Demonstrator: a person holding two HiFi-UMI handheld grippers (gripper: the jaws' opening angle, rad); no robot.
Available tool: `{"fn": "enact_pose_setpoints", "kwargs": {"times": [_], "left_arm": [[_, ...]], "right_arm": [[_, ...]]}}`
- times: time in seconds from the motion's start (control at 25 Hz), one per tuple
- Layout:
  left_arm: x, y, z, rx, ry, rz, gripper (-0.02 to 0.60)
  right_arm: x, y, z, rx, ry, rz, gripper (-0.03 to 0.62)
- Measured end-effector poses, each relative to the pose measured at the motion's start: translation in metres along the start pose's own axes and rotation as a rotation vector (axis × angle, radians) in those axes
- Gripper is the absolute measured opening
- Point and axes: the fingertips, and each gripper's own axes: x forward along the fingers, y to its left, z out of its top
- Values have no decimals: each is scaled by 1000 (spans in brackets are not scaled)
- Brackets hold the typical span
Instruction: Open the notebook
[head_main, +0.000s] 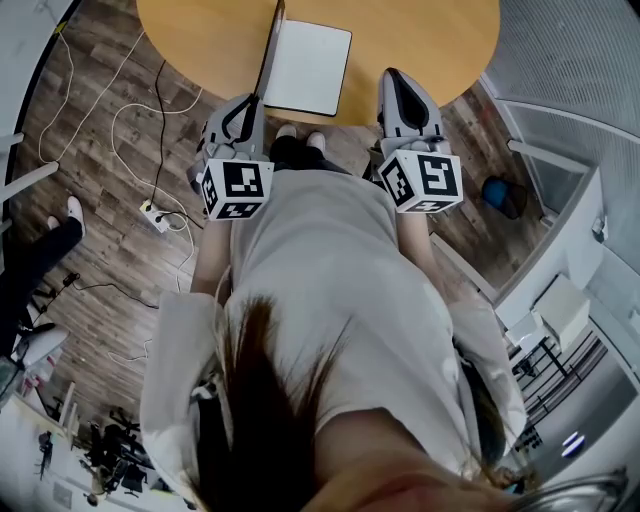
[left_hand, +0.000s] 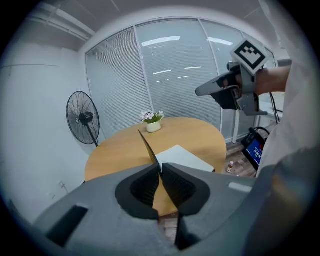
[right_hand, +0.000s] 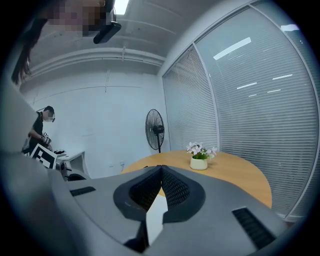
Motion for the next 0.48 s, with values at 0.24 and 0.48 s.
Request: {"fn": "enact_pose_setpoints", "kwargs": {"times": [0.24, 0.48], "left_arm": [[0, 24, -15, -52, 25, 43, 37], [0, 46, -38, -110, 56, 80, 38]], "right_arm": [[10, 4, 1, -1, 4, 6, 2], [20, 11, 2, -6, 7, 12, 2]]}}
